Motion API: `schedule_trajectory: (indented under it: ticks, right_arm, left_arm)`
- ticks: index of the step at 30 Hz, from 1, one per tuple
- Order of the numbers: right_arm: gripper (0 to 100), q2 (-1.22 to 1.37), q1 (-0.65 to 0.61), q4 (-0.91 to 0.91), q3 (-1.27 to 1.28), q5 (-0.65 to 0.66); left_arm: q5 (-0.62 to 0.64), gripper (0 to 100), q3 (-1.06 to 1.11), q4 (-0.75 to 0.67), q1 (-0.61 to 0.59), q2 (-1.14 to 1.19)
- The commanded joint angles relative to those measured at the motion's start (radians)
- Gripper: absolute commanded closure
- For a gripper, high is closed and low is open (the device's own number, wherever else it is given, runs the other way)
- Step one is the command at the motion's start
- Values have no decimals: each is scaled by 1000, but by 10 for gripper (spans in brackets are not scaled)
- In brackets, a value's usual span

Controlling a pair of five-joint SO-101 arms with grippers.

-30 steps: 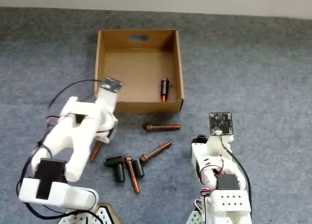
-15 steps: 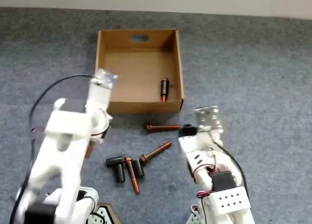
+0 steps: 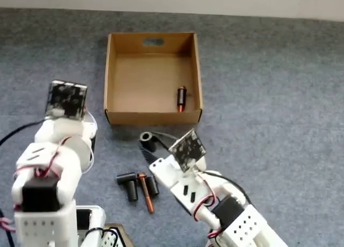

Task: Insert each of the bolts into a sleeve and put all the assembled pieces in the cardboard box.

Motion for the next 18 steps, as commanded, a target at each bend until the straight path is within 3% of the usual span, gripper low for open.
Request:
schedule_trajectory:
  ticks: [1,6,13,18]
  right_arm:
    - [992,-7,-15,-120,2,-3]
    - [992,-7,-13,-236,5,-3]
    - [992,-12,16,-257,7,-5]
    - [992,-12,102,-257,-1,-9]
  left_arm:
    - [144,992,-8,-114,-15,-59]
    - [262,992,-2,-296,51,-61]
    - [264,992,-4,-440,302,-58]
    - [264,992,-1,-534,398,-45]
